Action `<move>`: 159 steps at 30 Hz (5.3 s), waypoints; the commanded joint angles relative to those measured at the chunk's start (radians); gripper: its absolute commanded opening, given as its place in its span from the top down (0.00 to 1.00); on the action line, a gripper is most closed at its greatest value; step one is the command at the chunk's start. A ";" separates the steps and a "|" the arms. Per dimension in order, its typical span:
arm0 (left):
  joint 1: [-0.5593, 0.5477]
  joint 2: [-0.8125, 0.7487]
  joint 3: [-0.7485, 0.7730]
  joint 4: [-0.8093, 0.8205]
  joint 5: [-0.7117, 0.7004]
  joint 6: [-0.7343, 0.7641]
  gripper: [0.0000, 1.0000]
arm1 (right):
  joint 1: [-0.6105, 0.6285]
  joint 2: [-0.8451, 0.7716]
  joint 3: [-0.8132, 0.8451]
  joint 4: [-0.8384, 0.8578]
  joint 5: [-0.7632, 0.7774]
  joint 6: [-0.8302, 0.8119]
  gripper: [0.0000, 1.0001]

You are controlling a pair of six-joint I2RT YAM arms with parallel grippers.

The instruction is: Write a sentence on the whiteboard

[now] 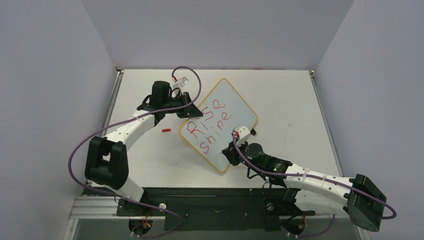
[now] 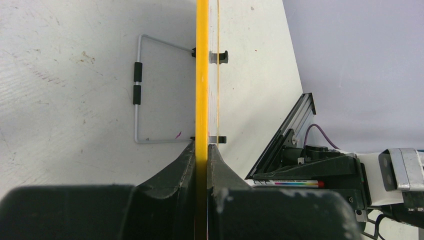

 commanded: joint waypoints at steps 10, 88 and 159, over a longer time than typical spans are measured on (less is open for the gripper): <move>0.016 -0.004 0.005 0.081 -0.031 0.037 1.00 | 0.020 0.053 0.103 0.075 0.003 -0.020 1.00; 0.016 -0.023 -0.003 0.084 -0.027 0.034 1.00 | 0.155 0.169 0.130 -0.077 0.236 -0.003 1.00; 0.016 -0.029 -0.008 0.089 -0.027 0.030 1.00 | 0.192 0.050 0.120 -0.188 0.317 0.079 1.00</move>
